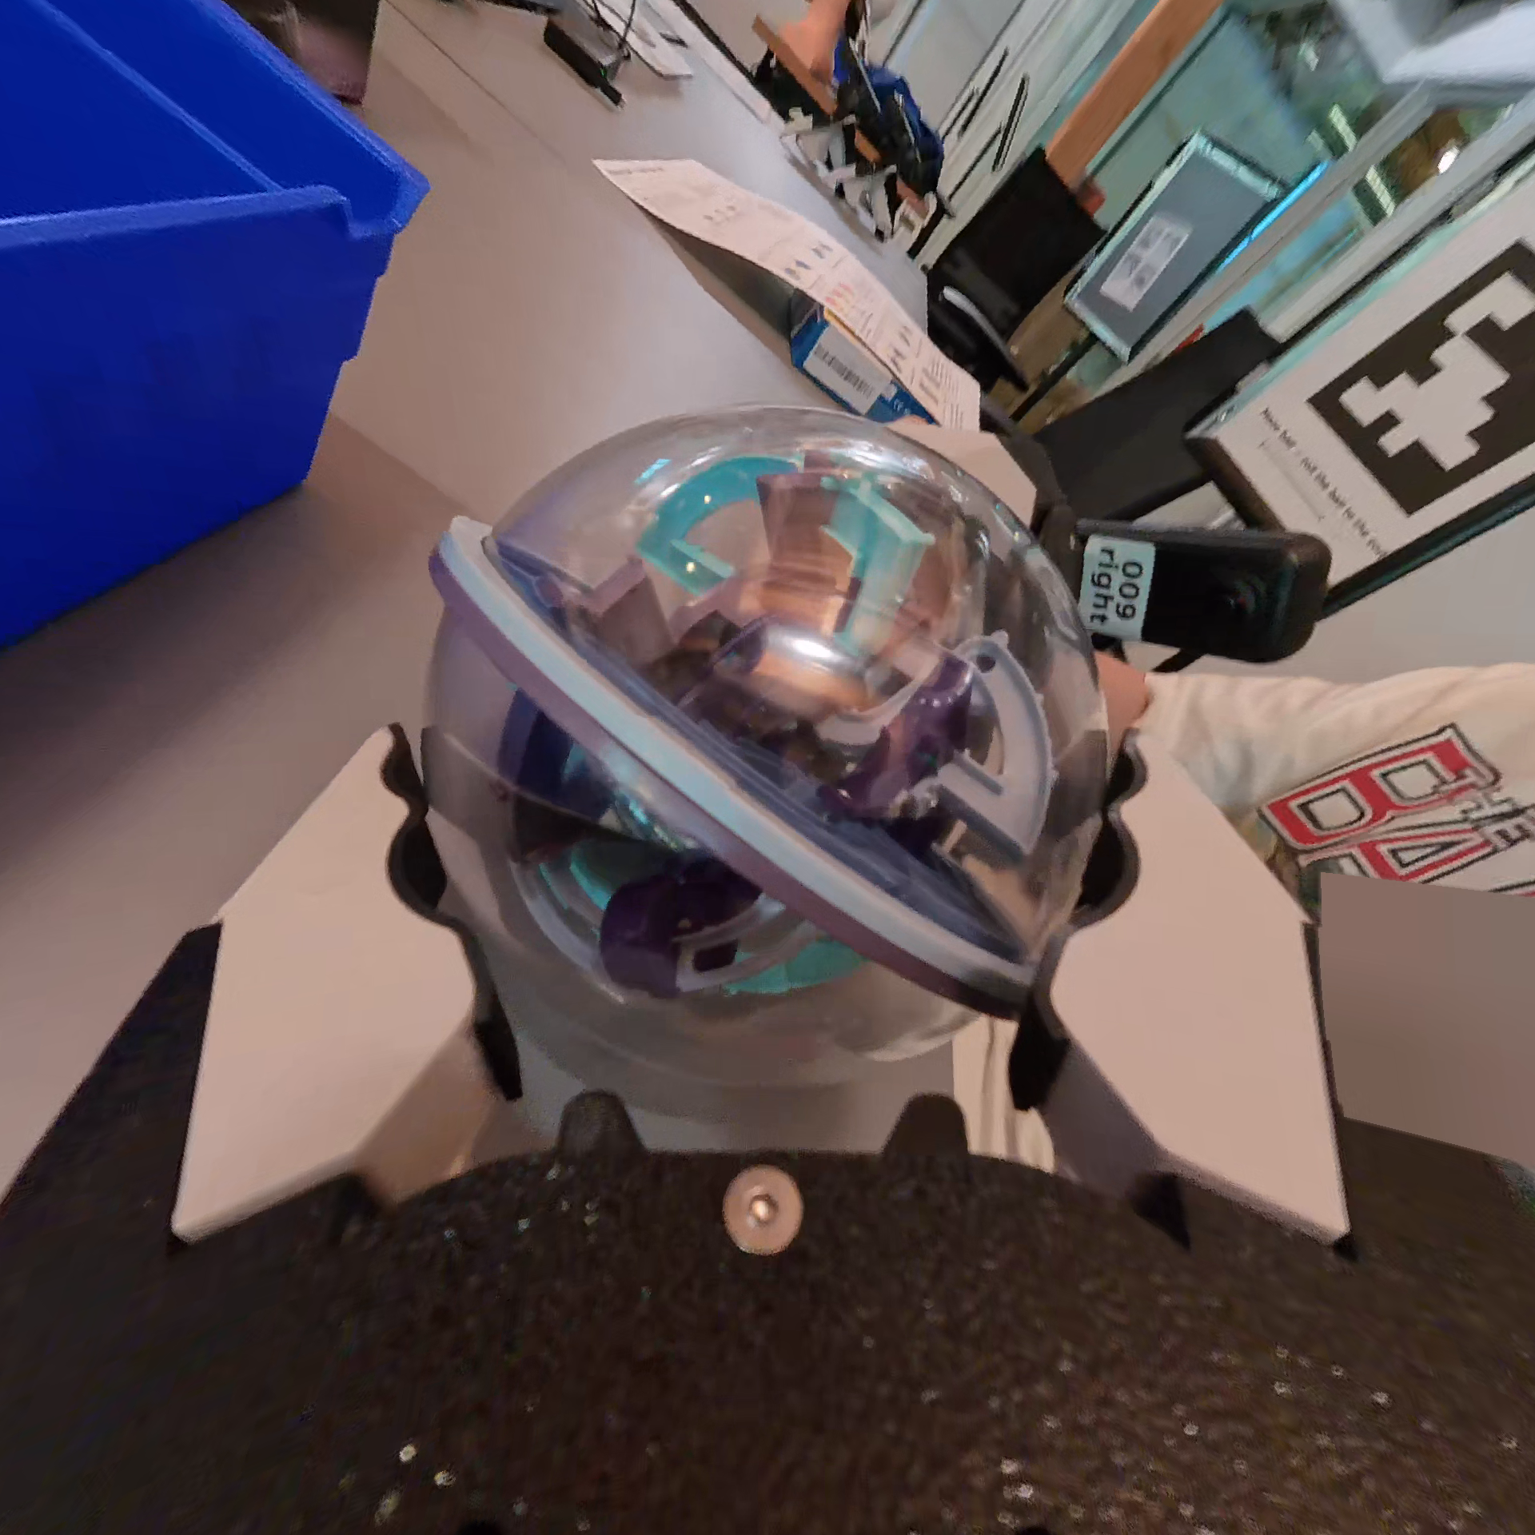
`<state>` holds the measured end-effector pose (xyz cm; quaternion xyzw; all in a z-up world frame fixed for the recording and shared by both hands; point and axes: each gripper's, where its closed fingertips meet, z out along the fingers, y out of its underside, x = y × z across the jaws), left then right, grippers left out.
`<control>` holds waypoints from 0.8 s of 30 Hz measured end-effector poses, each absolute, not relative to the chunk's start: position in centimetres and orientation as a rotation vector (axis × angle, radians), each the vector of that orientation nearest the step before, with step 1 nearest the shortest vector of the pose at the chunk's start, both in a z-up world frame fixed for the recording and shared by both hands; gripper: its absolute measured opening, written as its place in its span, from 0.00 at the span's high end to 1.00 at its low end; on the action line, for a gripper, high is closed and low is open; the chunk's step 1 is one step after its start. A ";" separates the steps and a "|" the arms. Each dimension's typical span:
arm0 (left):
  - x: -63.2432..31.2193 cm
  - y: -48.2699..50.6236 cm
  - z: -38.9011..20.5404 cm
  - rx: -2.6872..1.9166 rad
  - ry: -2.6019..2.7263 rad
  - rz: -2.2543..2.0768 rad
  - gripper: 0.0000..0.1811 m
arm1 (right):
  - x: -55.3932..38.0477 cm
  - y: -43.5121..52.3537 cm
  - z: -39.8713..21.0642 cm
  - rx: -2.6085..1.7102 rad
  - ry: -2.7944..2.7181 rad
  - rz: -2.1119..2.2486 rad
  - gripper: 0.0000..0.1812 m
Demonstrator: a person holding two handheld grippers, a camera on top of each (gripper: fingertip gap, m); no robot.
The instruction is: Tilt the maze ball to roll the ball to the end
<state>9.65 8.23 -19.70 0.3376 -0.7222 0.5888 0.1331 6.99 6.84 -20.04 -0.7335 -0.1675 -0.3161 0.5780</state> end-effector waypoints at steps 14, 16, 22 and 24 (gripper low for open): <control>13.2 11.0 -15.2 1.015 -2.530 2.130 0.28 | 8.4 8.2 -19.2 -1.706 -0.324 -0.718 0.26; 12.5 10.3 -15.0 0.885 -2.636 2.101 0.33 | 8.3 8.6 -19.2 -1.708 -0.339 -0.718 0.26; 11.9 9.3 -16.6 0.730 -2.801 1.836 0.26 | 7.9 9.3 -19.0 -1.694 -0.332 -0.676 0.28; 12.0 9.5 -16.8 0.736 -2.780 1.799 0.27 | 7.9 9.1 -18.7 -1.674 -0.326 -0.650 0.30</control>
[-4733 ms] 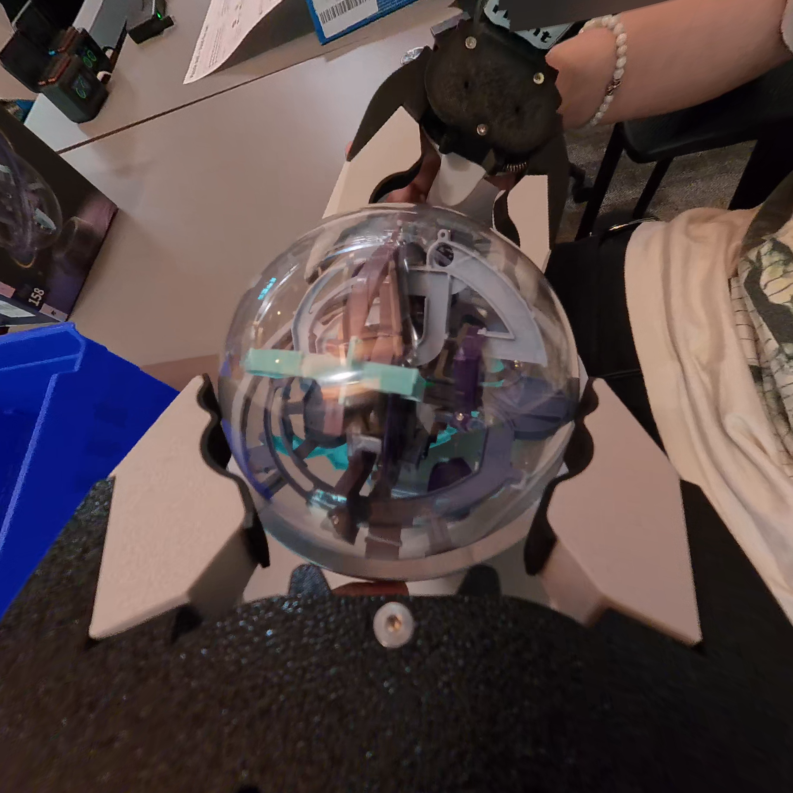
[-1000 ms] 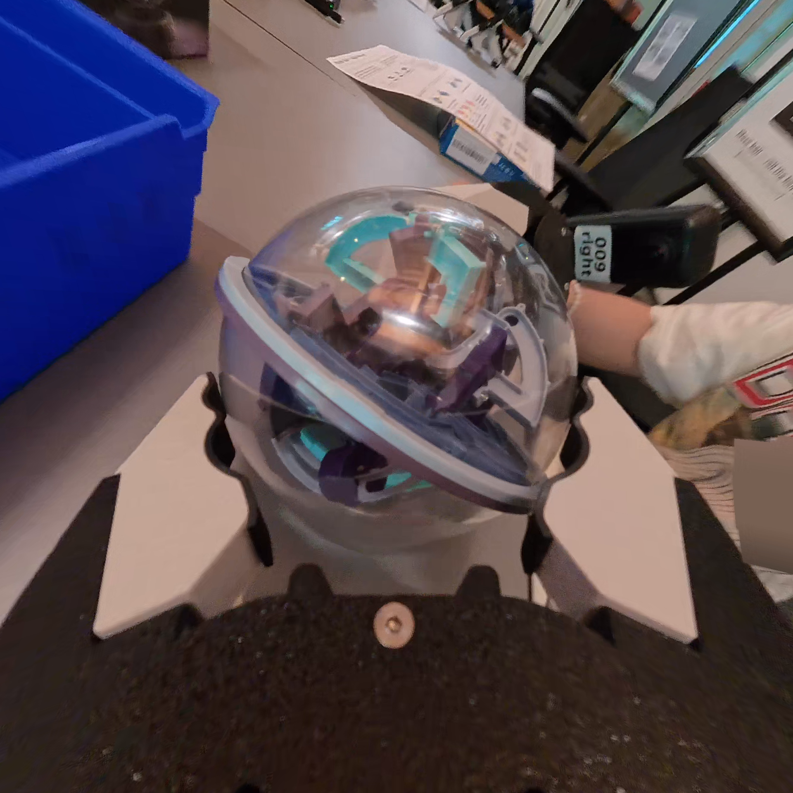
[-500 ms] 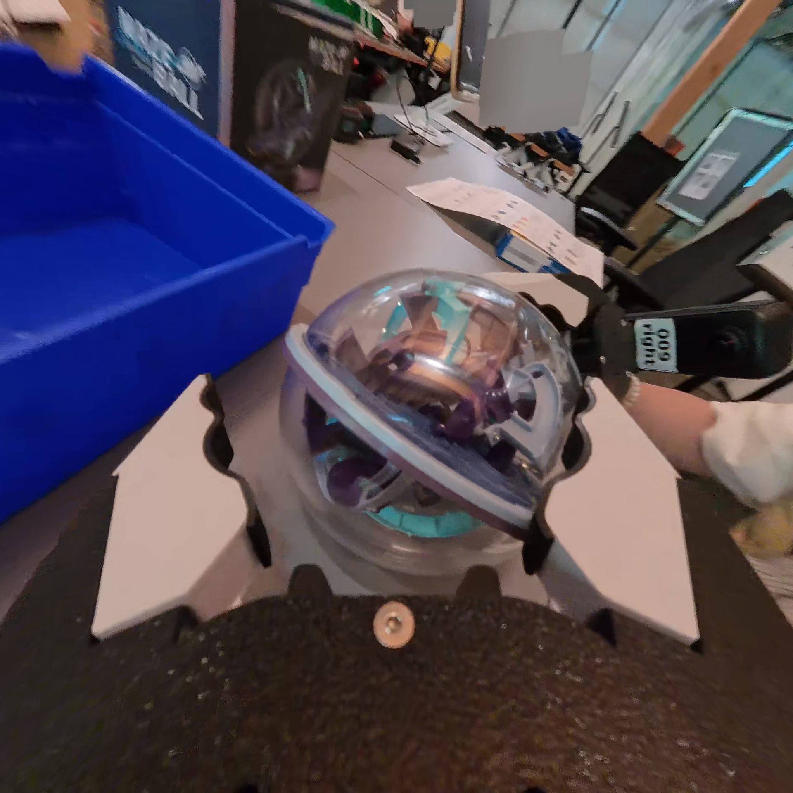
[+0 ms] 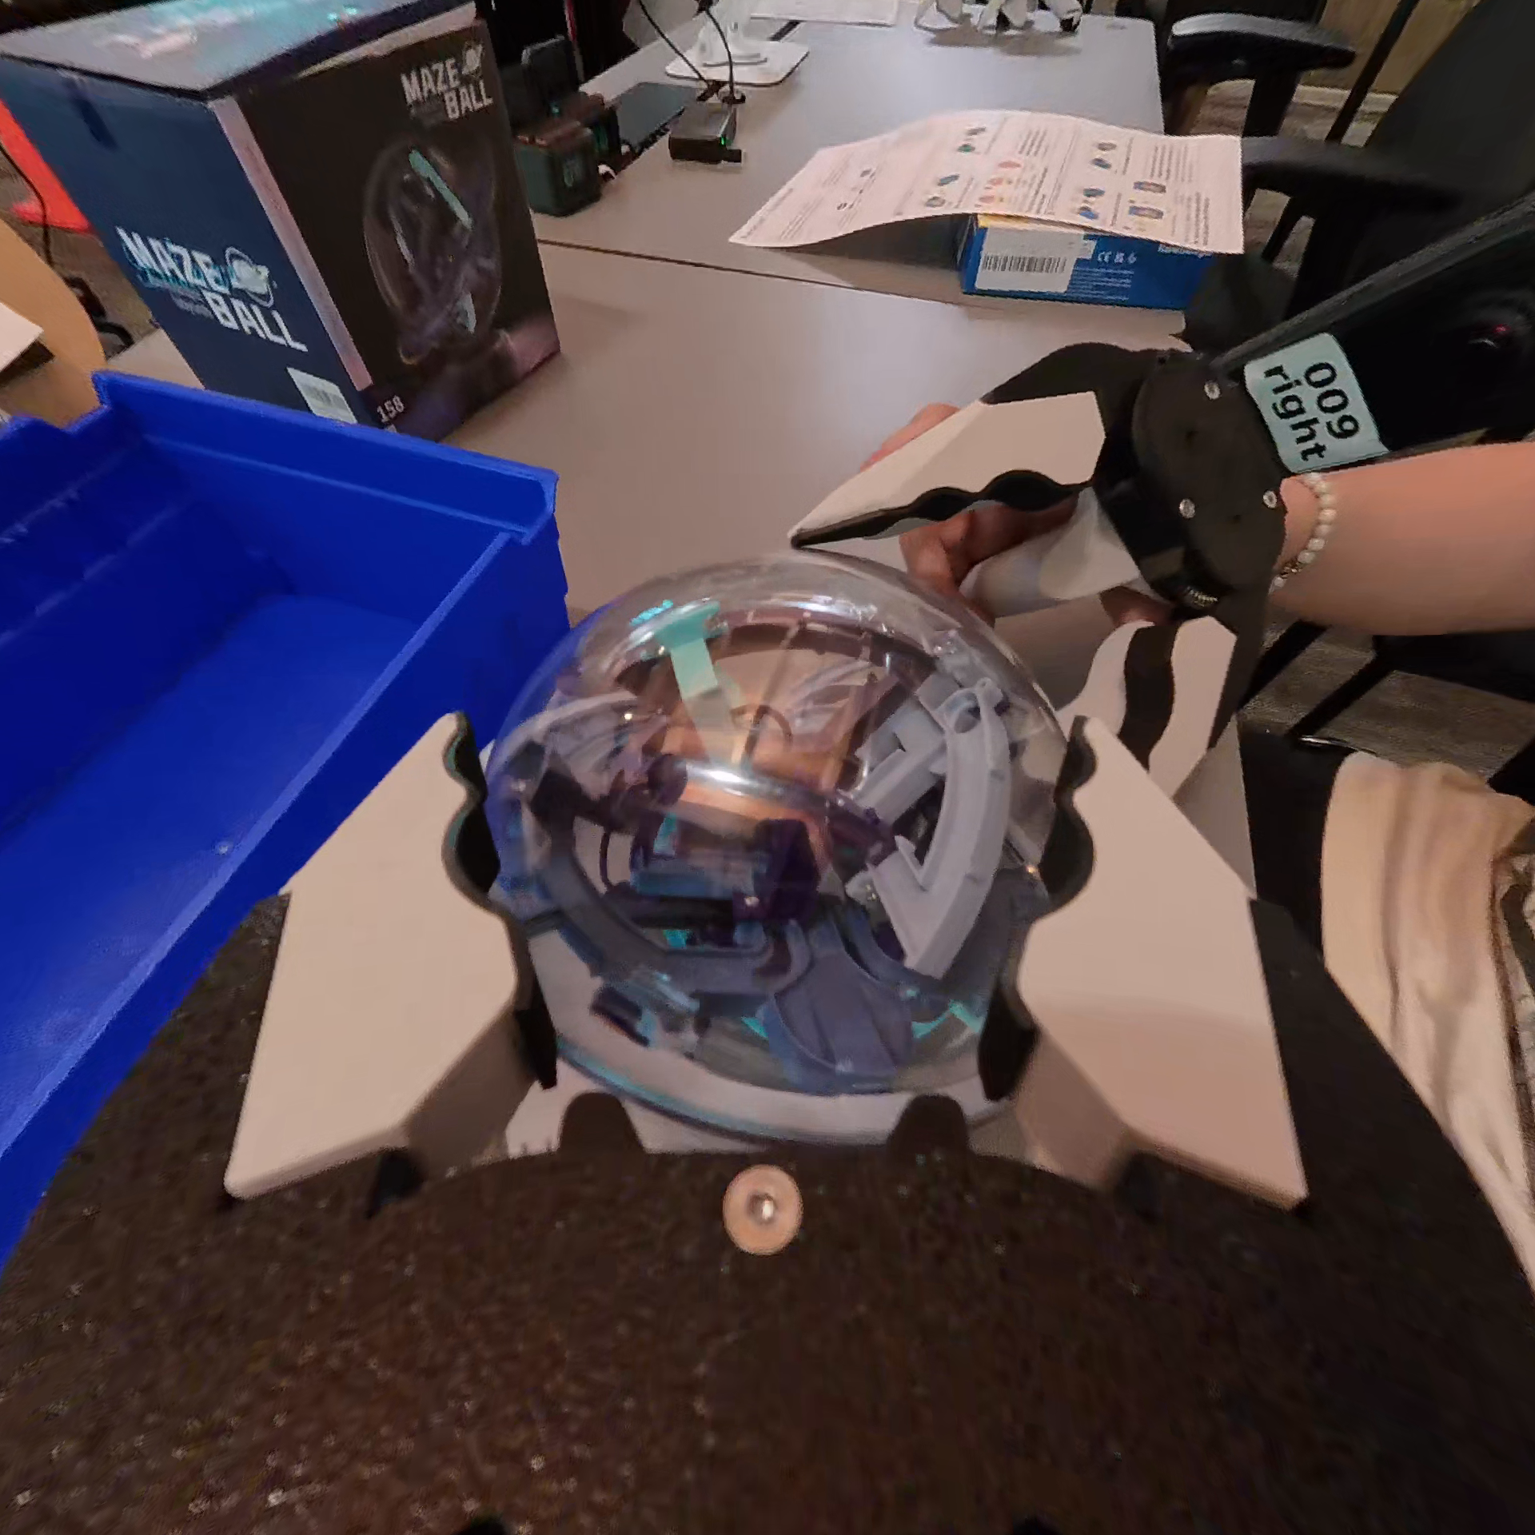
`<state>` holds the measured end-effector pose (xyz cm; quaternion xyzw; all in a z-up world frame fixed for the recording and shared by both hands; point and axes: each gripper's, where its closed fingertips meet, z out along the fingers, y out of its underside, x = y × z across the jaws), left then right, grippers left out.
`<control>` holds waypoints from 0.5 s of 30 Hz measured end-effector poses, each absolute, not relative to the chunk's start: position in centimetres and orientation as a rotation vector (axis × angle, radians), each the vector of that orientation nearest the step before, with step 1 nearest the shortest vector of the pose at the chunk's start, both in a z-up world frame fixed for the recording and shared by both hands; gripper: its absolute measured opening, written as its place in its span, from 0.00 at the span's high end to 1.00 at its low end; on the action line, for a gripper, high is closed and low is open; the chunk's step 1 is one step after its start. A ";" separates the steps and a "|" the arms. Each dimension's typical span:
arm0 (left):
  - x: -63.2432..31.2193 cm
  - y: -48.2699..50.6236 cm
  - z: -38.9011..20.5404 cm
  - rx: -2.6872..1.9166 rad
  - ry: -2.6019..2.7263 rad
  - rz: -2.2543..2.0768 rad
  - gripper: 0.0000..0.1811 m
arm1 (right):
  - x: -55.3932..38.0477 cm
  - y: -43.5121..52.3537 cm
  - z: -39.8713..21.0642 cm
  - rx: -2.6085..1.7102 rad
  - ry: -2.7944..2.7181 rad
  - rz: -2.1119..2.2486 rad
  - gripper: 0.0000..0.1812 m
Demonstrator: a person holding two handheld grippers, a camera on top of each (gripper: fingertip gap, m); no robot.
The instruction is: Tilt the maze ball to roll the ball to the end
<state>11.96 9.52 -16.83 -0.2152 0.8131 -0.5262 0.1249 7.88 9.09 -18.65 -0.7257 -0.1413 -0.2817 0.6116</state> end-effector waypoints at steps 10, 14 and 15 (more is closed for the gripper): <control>13.2 10.9 -17.3 -0.728 2.386 -1.559 0.29 | 12.3 7.5 -19.8 -1.727 -0.217 -0.337 0.32; 13.6 11.2 -18.1 -0.742 2.401 -1.503 0.24 | 12.7 8.4 -20.2 -1.727 -0.223 -0.217 0.32; 13.8 11.5 -18.7 -0.753 2.406 -1.456 0.21 | 13.0 8.7 -20.4 -1.734 -0.222 -0.219 0.32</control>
